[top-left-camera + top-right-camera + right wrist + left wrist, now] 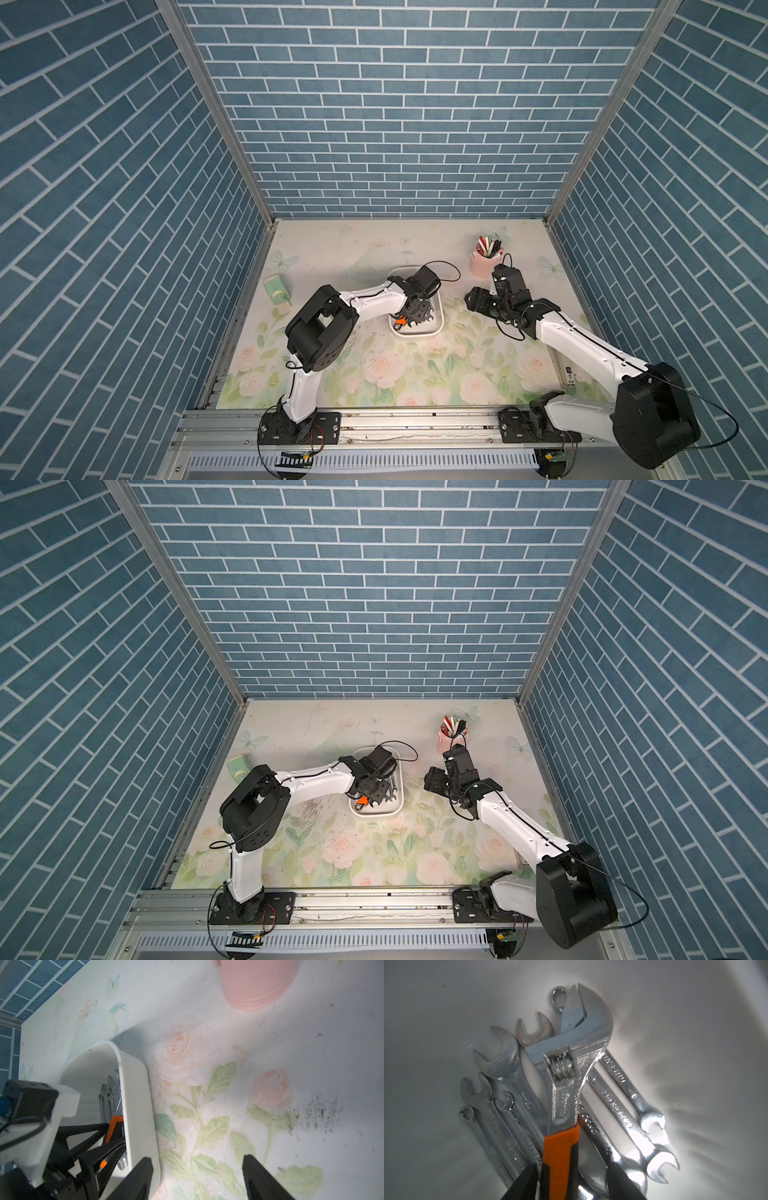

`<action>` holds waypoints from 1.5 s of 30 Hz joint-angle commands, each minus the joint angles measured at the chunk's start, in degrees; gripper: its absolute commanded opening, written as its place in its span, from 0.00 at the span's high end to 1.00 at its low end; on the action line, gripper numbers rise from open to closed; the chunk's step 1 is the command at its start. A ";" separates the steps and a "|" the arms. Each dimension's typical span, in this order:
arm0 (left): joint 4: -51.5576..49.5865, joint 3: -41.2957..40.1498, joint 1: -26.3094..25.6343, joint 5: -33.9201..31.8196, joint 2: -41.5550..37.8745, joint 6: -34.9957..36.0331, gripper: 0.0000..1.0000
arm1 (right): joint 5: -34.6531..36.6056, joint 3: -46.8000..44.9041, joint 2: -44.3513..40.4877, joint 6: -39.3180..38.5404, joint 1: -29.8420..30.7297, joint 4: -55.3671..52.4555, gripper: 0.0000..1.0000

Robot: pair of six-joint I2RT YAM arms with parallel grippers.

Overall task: Take out the wrench from the storage box
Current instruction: Pick up the wrench from the storage box, then place the wrench at the center of the board.

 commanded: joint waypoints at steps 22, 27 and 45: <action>-2.99 4.34 0.64 -3.50 -7.53 -3.58 0.85 | -2.99 1.88 -1.90 -2.13 -0.21 -4.86 0.27; -5.75 4.87 1.62 -6.84 -13.80 -5.77 0.85 | -3.39 2.51 -2.07 -1.87 -0.21 -5.69 0.27; 6.21 -18.86 13.77 -12.42 -25.79 -16.93 0.86 | 3.26 9.72 4.86 0.49 7.14 -11.11 0.28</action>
